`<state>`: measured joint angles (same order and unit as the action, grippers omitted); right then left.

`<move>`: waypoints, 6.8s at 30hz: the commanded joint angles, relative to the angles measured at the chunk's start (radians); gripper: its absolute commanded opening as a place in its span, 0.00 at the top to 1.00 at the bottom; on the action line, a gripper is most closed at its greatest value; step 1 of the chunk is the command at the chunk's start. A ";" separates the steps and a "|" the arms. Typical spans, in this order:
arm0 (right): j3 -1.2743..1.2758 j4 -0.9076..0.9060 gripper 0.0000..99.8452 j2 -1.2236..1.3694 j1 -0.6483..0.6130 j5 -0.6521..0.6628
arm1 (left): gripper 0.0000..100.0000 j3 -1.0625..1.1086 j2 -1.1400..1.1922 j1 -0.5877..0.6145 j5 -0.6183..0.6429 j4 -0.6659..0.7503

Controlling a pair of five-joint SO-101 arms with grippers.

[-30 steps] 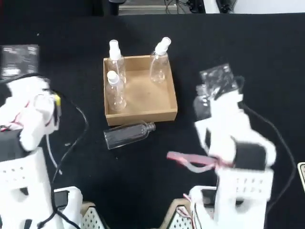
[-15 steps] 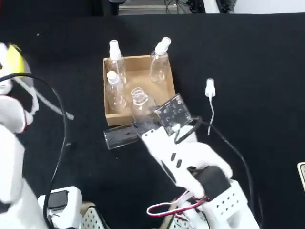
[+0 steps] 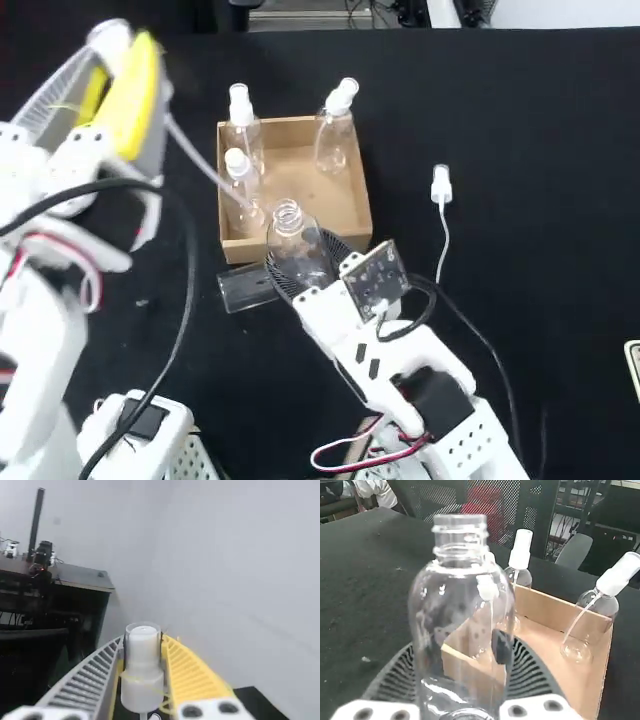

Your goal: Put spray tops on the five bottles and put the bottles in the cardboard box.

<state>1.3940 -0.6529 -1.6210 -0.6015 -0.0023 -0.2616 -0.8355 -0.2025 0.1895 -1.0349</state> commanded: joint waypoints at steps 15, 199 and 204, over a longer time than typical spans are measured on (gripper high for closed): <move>0.033 0.035 0.99 -0.076 -0.014 0.049 | 0.97 0.010 0.106 -0.166 -0.127 0.058; -0.302 1.995 0.72 2.025 1.286 0.135 | 0.78 1.896 -0.374 0.503 -0.126 0.919; -0.252 2.133 0.74 2.026 1.284 0.140 | 0.78 1.896 -0.374 0.503 -0.126 0.919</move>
<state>1.1285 1.3955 0.4718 0.6736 0.1327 1.6471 -1.1960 0.3145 0.0683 -0.1373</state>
